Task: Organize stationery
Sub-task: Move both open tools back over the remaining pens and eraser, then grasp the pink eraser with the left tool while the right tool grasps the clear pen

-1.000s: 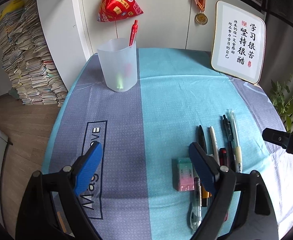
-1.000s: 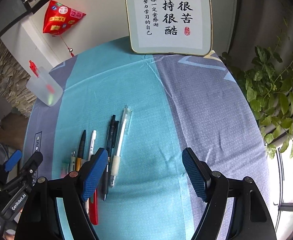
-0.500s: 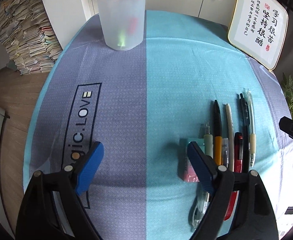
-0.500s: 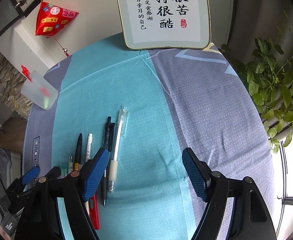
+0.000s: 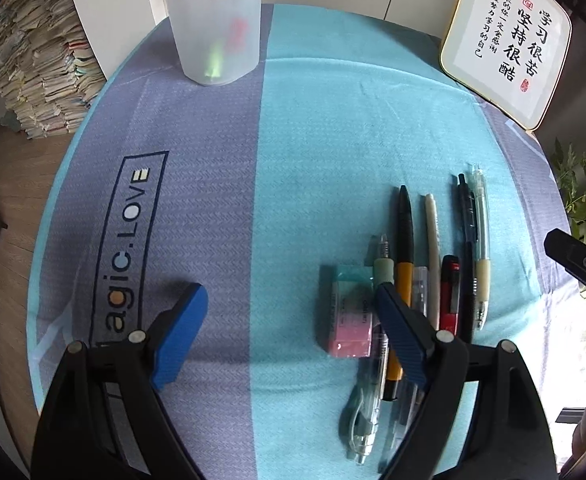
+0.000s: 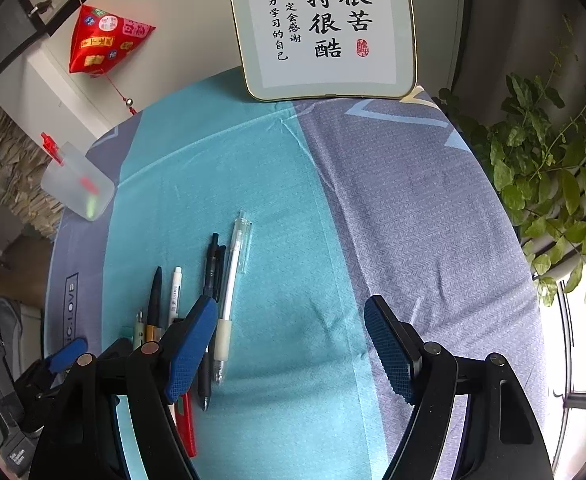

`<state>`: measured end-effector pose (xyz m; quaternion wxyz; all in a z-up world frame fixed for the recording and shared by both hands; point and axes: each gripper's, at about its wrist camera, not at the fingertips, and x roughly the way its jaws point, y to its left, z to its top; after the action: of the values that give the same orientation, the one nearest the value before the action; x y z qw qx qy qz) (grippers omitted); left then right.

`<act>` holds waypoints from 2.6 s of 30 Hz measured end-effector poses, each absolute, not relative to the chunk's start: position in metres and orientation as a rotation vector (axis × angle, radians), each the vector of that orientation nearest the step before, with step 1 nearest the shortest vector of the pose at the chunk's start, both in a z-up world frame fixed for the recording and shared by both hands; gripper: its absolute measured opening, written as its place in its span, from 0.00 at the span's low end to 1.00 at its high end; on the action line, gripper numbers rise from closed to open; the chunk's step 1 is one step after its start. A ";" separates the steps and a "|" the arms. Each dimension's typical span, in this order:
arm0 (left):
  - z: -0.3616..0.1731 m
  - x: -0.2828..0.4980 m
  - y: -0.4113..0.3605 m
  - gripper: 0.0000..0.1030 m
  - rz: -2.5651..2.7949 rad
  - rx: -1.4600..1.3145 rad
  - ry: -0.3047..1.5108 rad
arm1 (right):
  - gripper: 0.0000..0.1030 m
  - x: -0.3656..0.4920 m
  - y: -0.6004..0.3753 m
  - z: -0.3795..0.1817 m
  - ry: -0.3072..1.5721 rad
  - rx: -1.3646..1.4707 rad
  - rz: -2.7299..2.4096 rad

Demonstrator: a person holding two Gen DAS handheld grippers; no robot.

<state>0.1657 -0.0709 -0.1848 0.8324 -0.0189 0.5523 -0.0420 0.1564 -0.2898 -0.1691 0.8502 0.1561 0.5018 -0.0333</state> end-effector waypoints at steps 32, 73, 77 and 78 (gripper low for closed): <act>-0.186 0.166 -0.062 0.65 0.011 -0.028 1.164 | 0.75 0.160 -0.285 -0.169 1.063 0.324 -0.049; -0.176 0.166 -0.048 0.09 -0.113 -0.085 1.170 | 0.07 0.246 -0.238 -0.191 1.194 0.276 -0.092; -0.170 0.165 -0.049 0.09 -0.129 -0.087 1.157 | 0.00 0.240 -0.244 -0.184 1.176 0.278 -0.080; -0.170 0.165 -0.049 0.08 -0.129 -0.084 1.156 | 0.00 0.239 -0.244 -0.184 1.179 0.273 -0.067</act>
<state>0.1647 -0.0488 -0.1697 0.8348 -0.0396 0.5457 -0.0609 0.2392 -0.2443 -0.1840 0.8219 0.1285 0.5541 -0.0317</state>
